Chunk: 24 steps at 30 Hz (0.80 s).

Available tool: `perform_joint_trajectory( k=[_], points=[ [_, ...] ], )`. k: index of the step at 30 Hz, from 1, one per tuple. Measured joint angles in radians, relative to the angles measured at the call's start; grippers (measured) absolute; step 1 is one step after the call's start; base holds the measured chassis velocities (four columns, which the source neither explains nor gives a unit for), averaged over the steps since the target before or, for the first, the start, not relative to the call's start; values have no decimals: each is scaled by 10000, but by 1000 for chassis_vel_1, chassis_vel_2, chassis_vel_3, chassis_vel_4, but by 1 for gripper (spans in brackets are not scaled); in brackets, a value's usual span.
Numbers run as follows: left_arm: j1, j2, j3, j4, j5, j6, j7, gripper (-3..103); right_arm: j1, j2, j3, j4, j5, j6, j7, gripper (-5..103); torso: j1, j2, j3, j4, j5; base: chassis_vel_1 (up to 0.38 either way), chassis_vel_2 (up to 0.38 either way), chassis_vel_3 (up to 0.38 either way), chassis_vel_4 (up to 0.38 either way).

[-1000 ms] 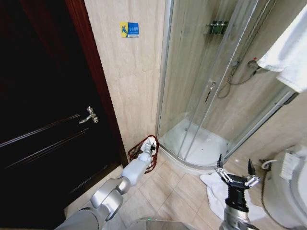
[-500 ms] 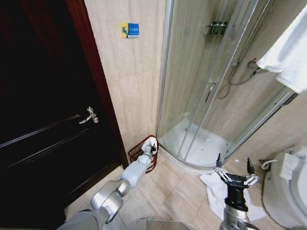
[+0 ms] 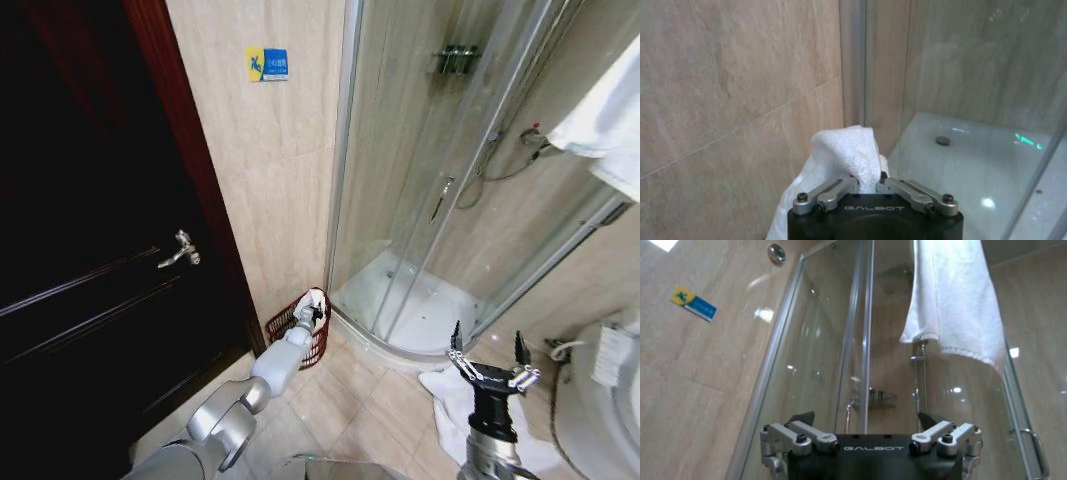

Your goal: Discard the used towel into the hamper.

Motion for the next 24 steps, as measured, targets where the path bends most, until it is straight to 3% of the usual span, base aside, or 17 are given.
perform_joint_trajectory(
  k=[3, 7, 10, 12, 15, 16, 19, 20, 24],
  points=[
    [-38, -6, -23, 345, 422, -17, 156, 4, -22, 0, -1, 26, 45, -2, -120, 100, -11, 1, -3, -1, -1, -30, 49, 22, -10],
    [-91, -35, -16, 496, 389, 173, 180, 4, -59, 0, -7, 81, 99, -3, -222, 100, -21, 2, -6, -1, -2, 29, -24, -9, 19],
    [-277, -150, 50, 846, 97, 772, 349, 3, -137, 0, 7, 153, 173, -5, -308, 100, -24, 3, -8, -2, -2, 0, 0, 0, 0],
    [-375, -201, 46, 1038, 115, 862, 424, 8, -166, 0, 22, 171, 199, -6, -310, 100, -25, 3, -8, -3, -5, 0, 0, 0, 0],
    [-652, -230, -139, 1485, 72, 1142, 489, 24, -223, 0, 82, 189, 282, -8, -312, 100, -19, -1, -8, -1, 0, 0, 0, 0, 0],
    [-652, -230, -139, 1485, 72, 1142, 489, 24, -223, 0, 82, 189, 282, -8, -312, 100, -19, -1, -8, -1, 0, 0, 0, 0, 0],
    [-697, -232, -166, 1481, 16, 1420, 483, 40, -239, 0, 118, 190, 343, -8, -312, 100, -18, -3, -8, -1, -1, 0, 0, 0, 0],
    [-697, -232, -166, 1481, 16, 1420, 483, 40, -239, 0, 118, 190, 343, -8, -312, 100, -18, -3, -8, -1, -1, 0, 0, 0, 0],
    [-530, -198, -97, 1107, 82, 2085, 492, 57, -258, 0, 110, 186, 363, -9, -313, 100, -18, -3, -8, -3, -4, 0, 0, 0, 0]
  ],
)
